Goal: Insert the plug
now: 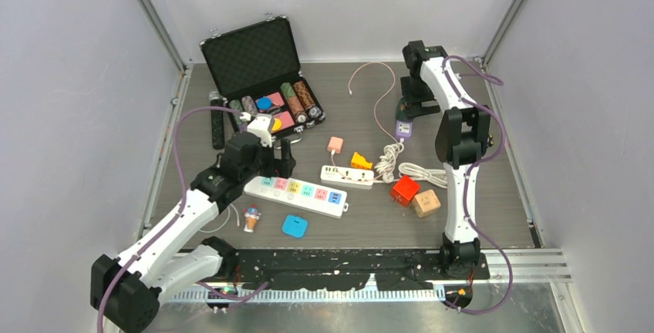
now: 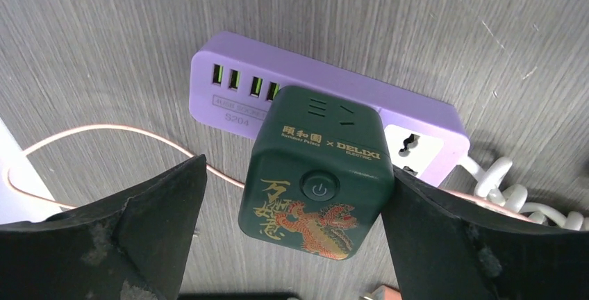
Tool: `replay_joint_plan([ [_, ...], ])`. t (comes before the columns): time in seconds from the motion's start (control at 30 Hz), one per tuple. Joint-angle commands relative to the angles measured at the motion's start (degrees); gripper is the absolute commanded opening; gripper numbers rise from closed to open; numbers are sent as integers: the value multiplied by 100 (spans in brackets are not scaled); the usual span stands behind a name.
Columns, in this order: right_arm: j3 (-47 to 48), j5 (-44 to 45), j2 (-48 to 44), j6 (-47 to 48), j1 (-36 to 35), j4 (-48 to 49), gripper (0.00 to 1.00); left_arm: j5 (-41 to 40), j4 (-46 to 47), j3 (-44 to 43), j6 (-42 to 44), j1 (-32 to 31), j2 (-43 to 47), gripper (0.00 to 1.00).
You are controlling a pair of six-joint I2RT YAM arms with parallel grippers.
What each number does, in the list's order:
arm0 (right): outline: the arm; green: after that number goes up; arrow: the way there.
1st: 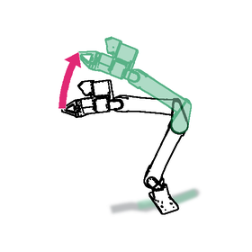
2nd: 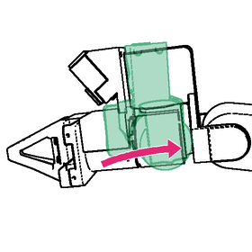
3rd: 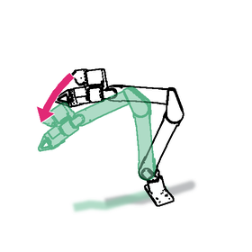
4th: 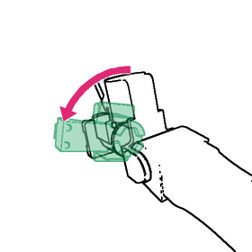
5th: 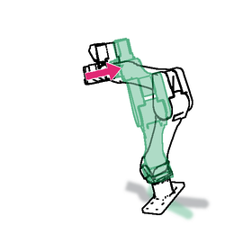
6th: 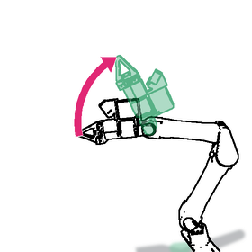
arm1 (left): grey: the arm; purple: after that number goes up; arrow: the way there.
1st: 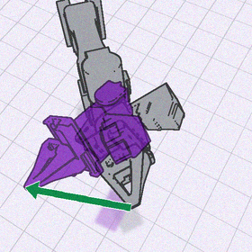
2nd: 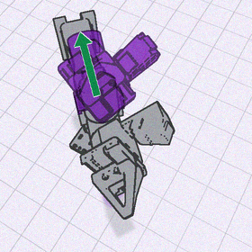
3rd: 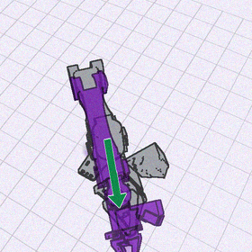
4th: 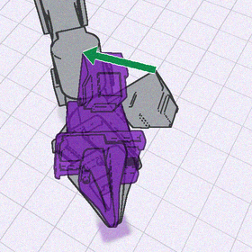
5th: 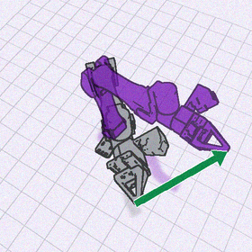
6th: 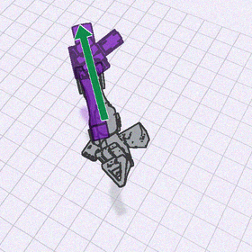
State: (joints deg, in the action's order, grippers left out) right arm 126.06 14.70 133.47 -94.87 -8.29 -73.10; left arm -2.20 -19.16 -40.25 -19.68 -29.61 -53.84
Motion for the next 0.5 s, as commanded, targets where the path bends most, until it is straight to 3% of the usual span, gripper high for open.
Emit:
replay_joint_plan([
  [0.0, 36, 373, -551, 601, 11, 338, 95, -170, 172, -76, 121, 25, 167, 92],
  [0.37, -479, 67, -1220, 2233, 62, 632, 95, -344, 292, 110, 247, 26, 403, 95],
  [0.47, -824, -107, -1423, 3463, 92, 961, 95, -415, 297, 166, 278, 25, 499, 95],
])
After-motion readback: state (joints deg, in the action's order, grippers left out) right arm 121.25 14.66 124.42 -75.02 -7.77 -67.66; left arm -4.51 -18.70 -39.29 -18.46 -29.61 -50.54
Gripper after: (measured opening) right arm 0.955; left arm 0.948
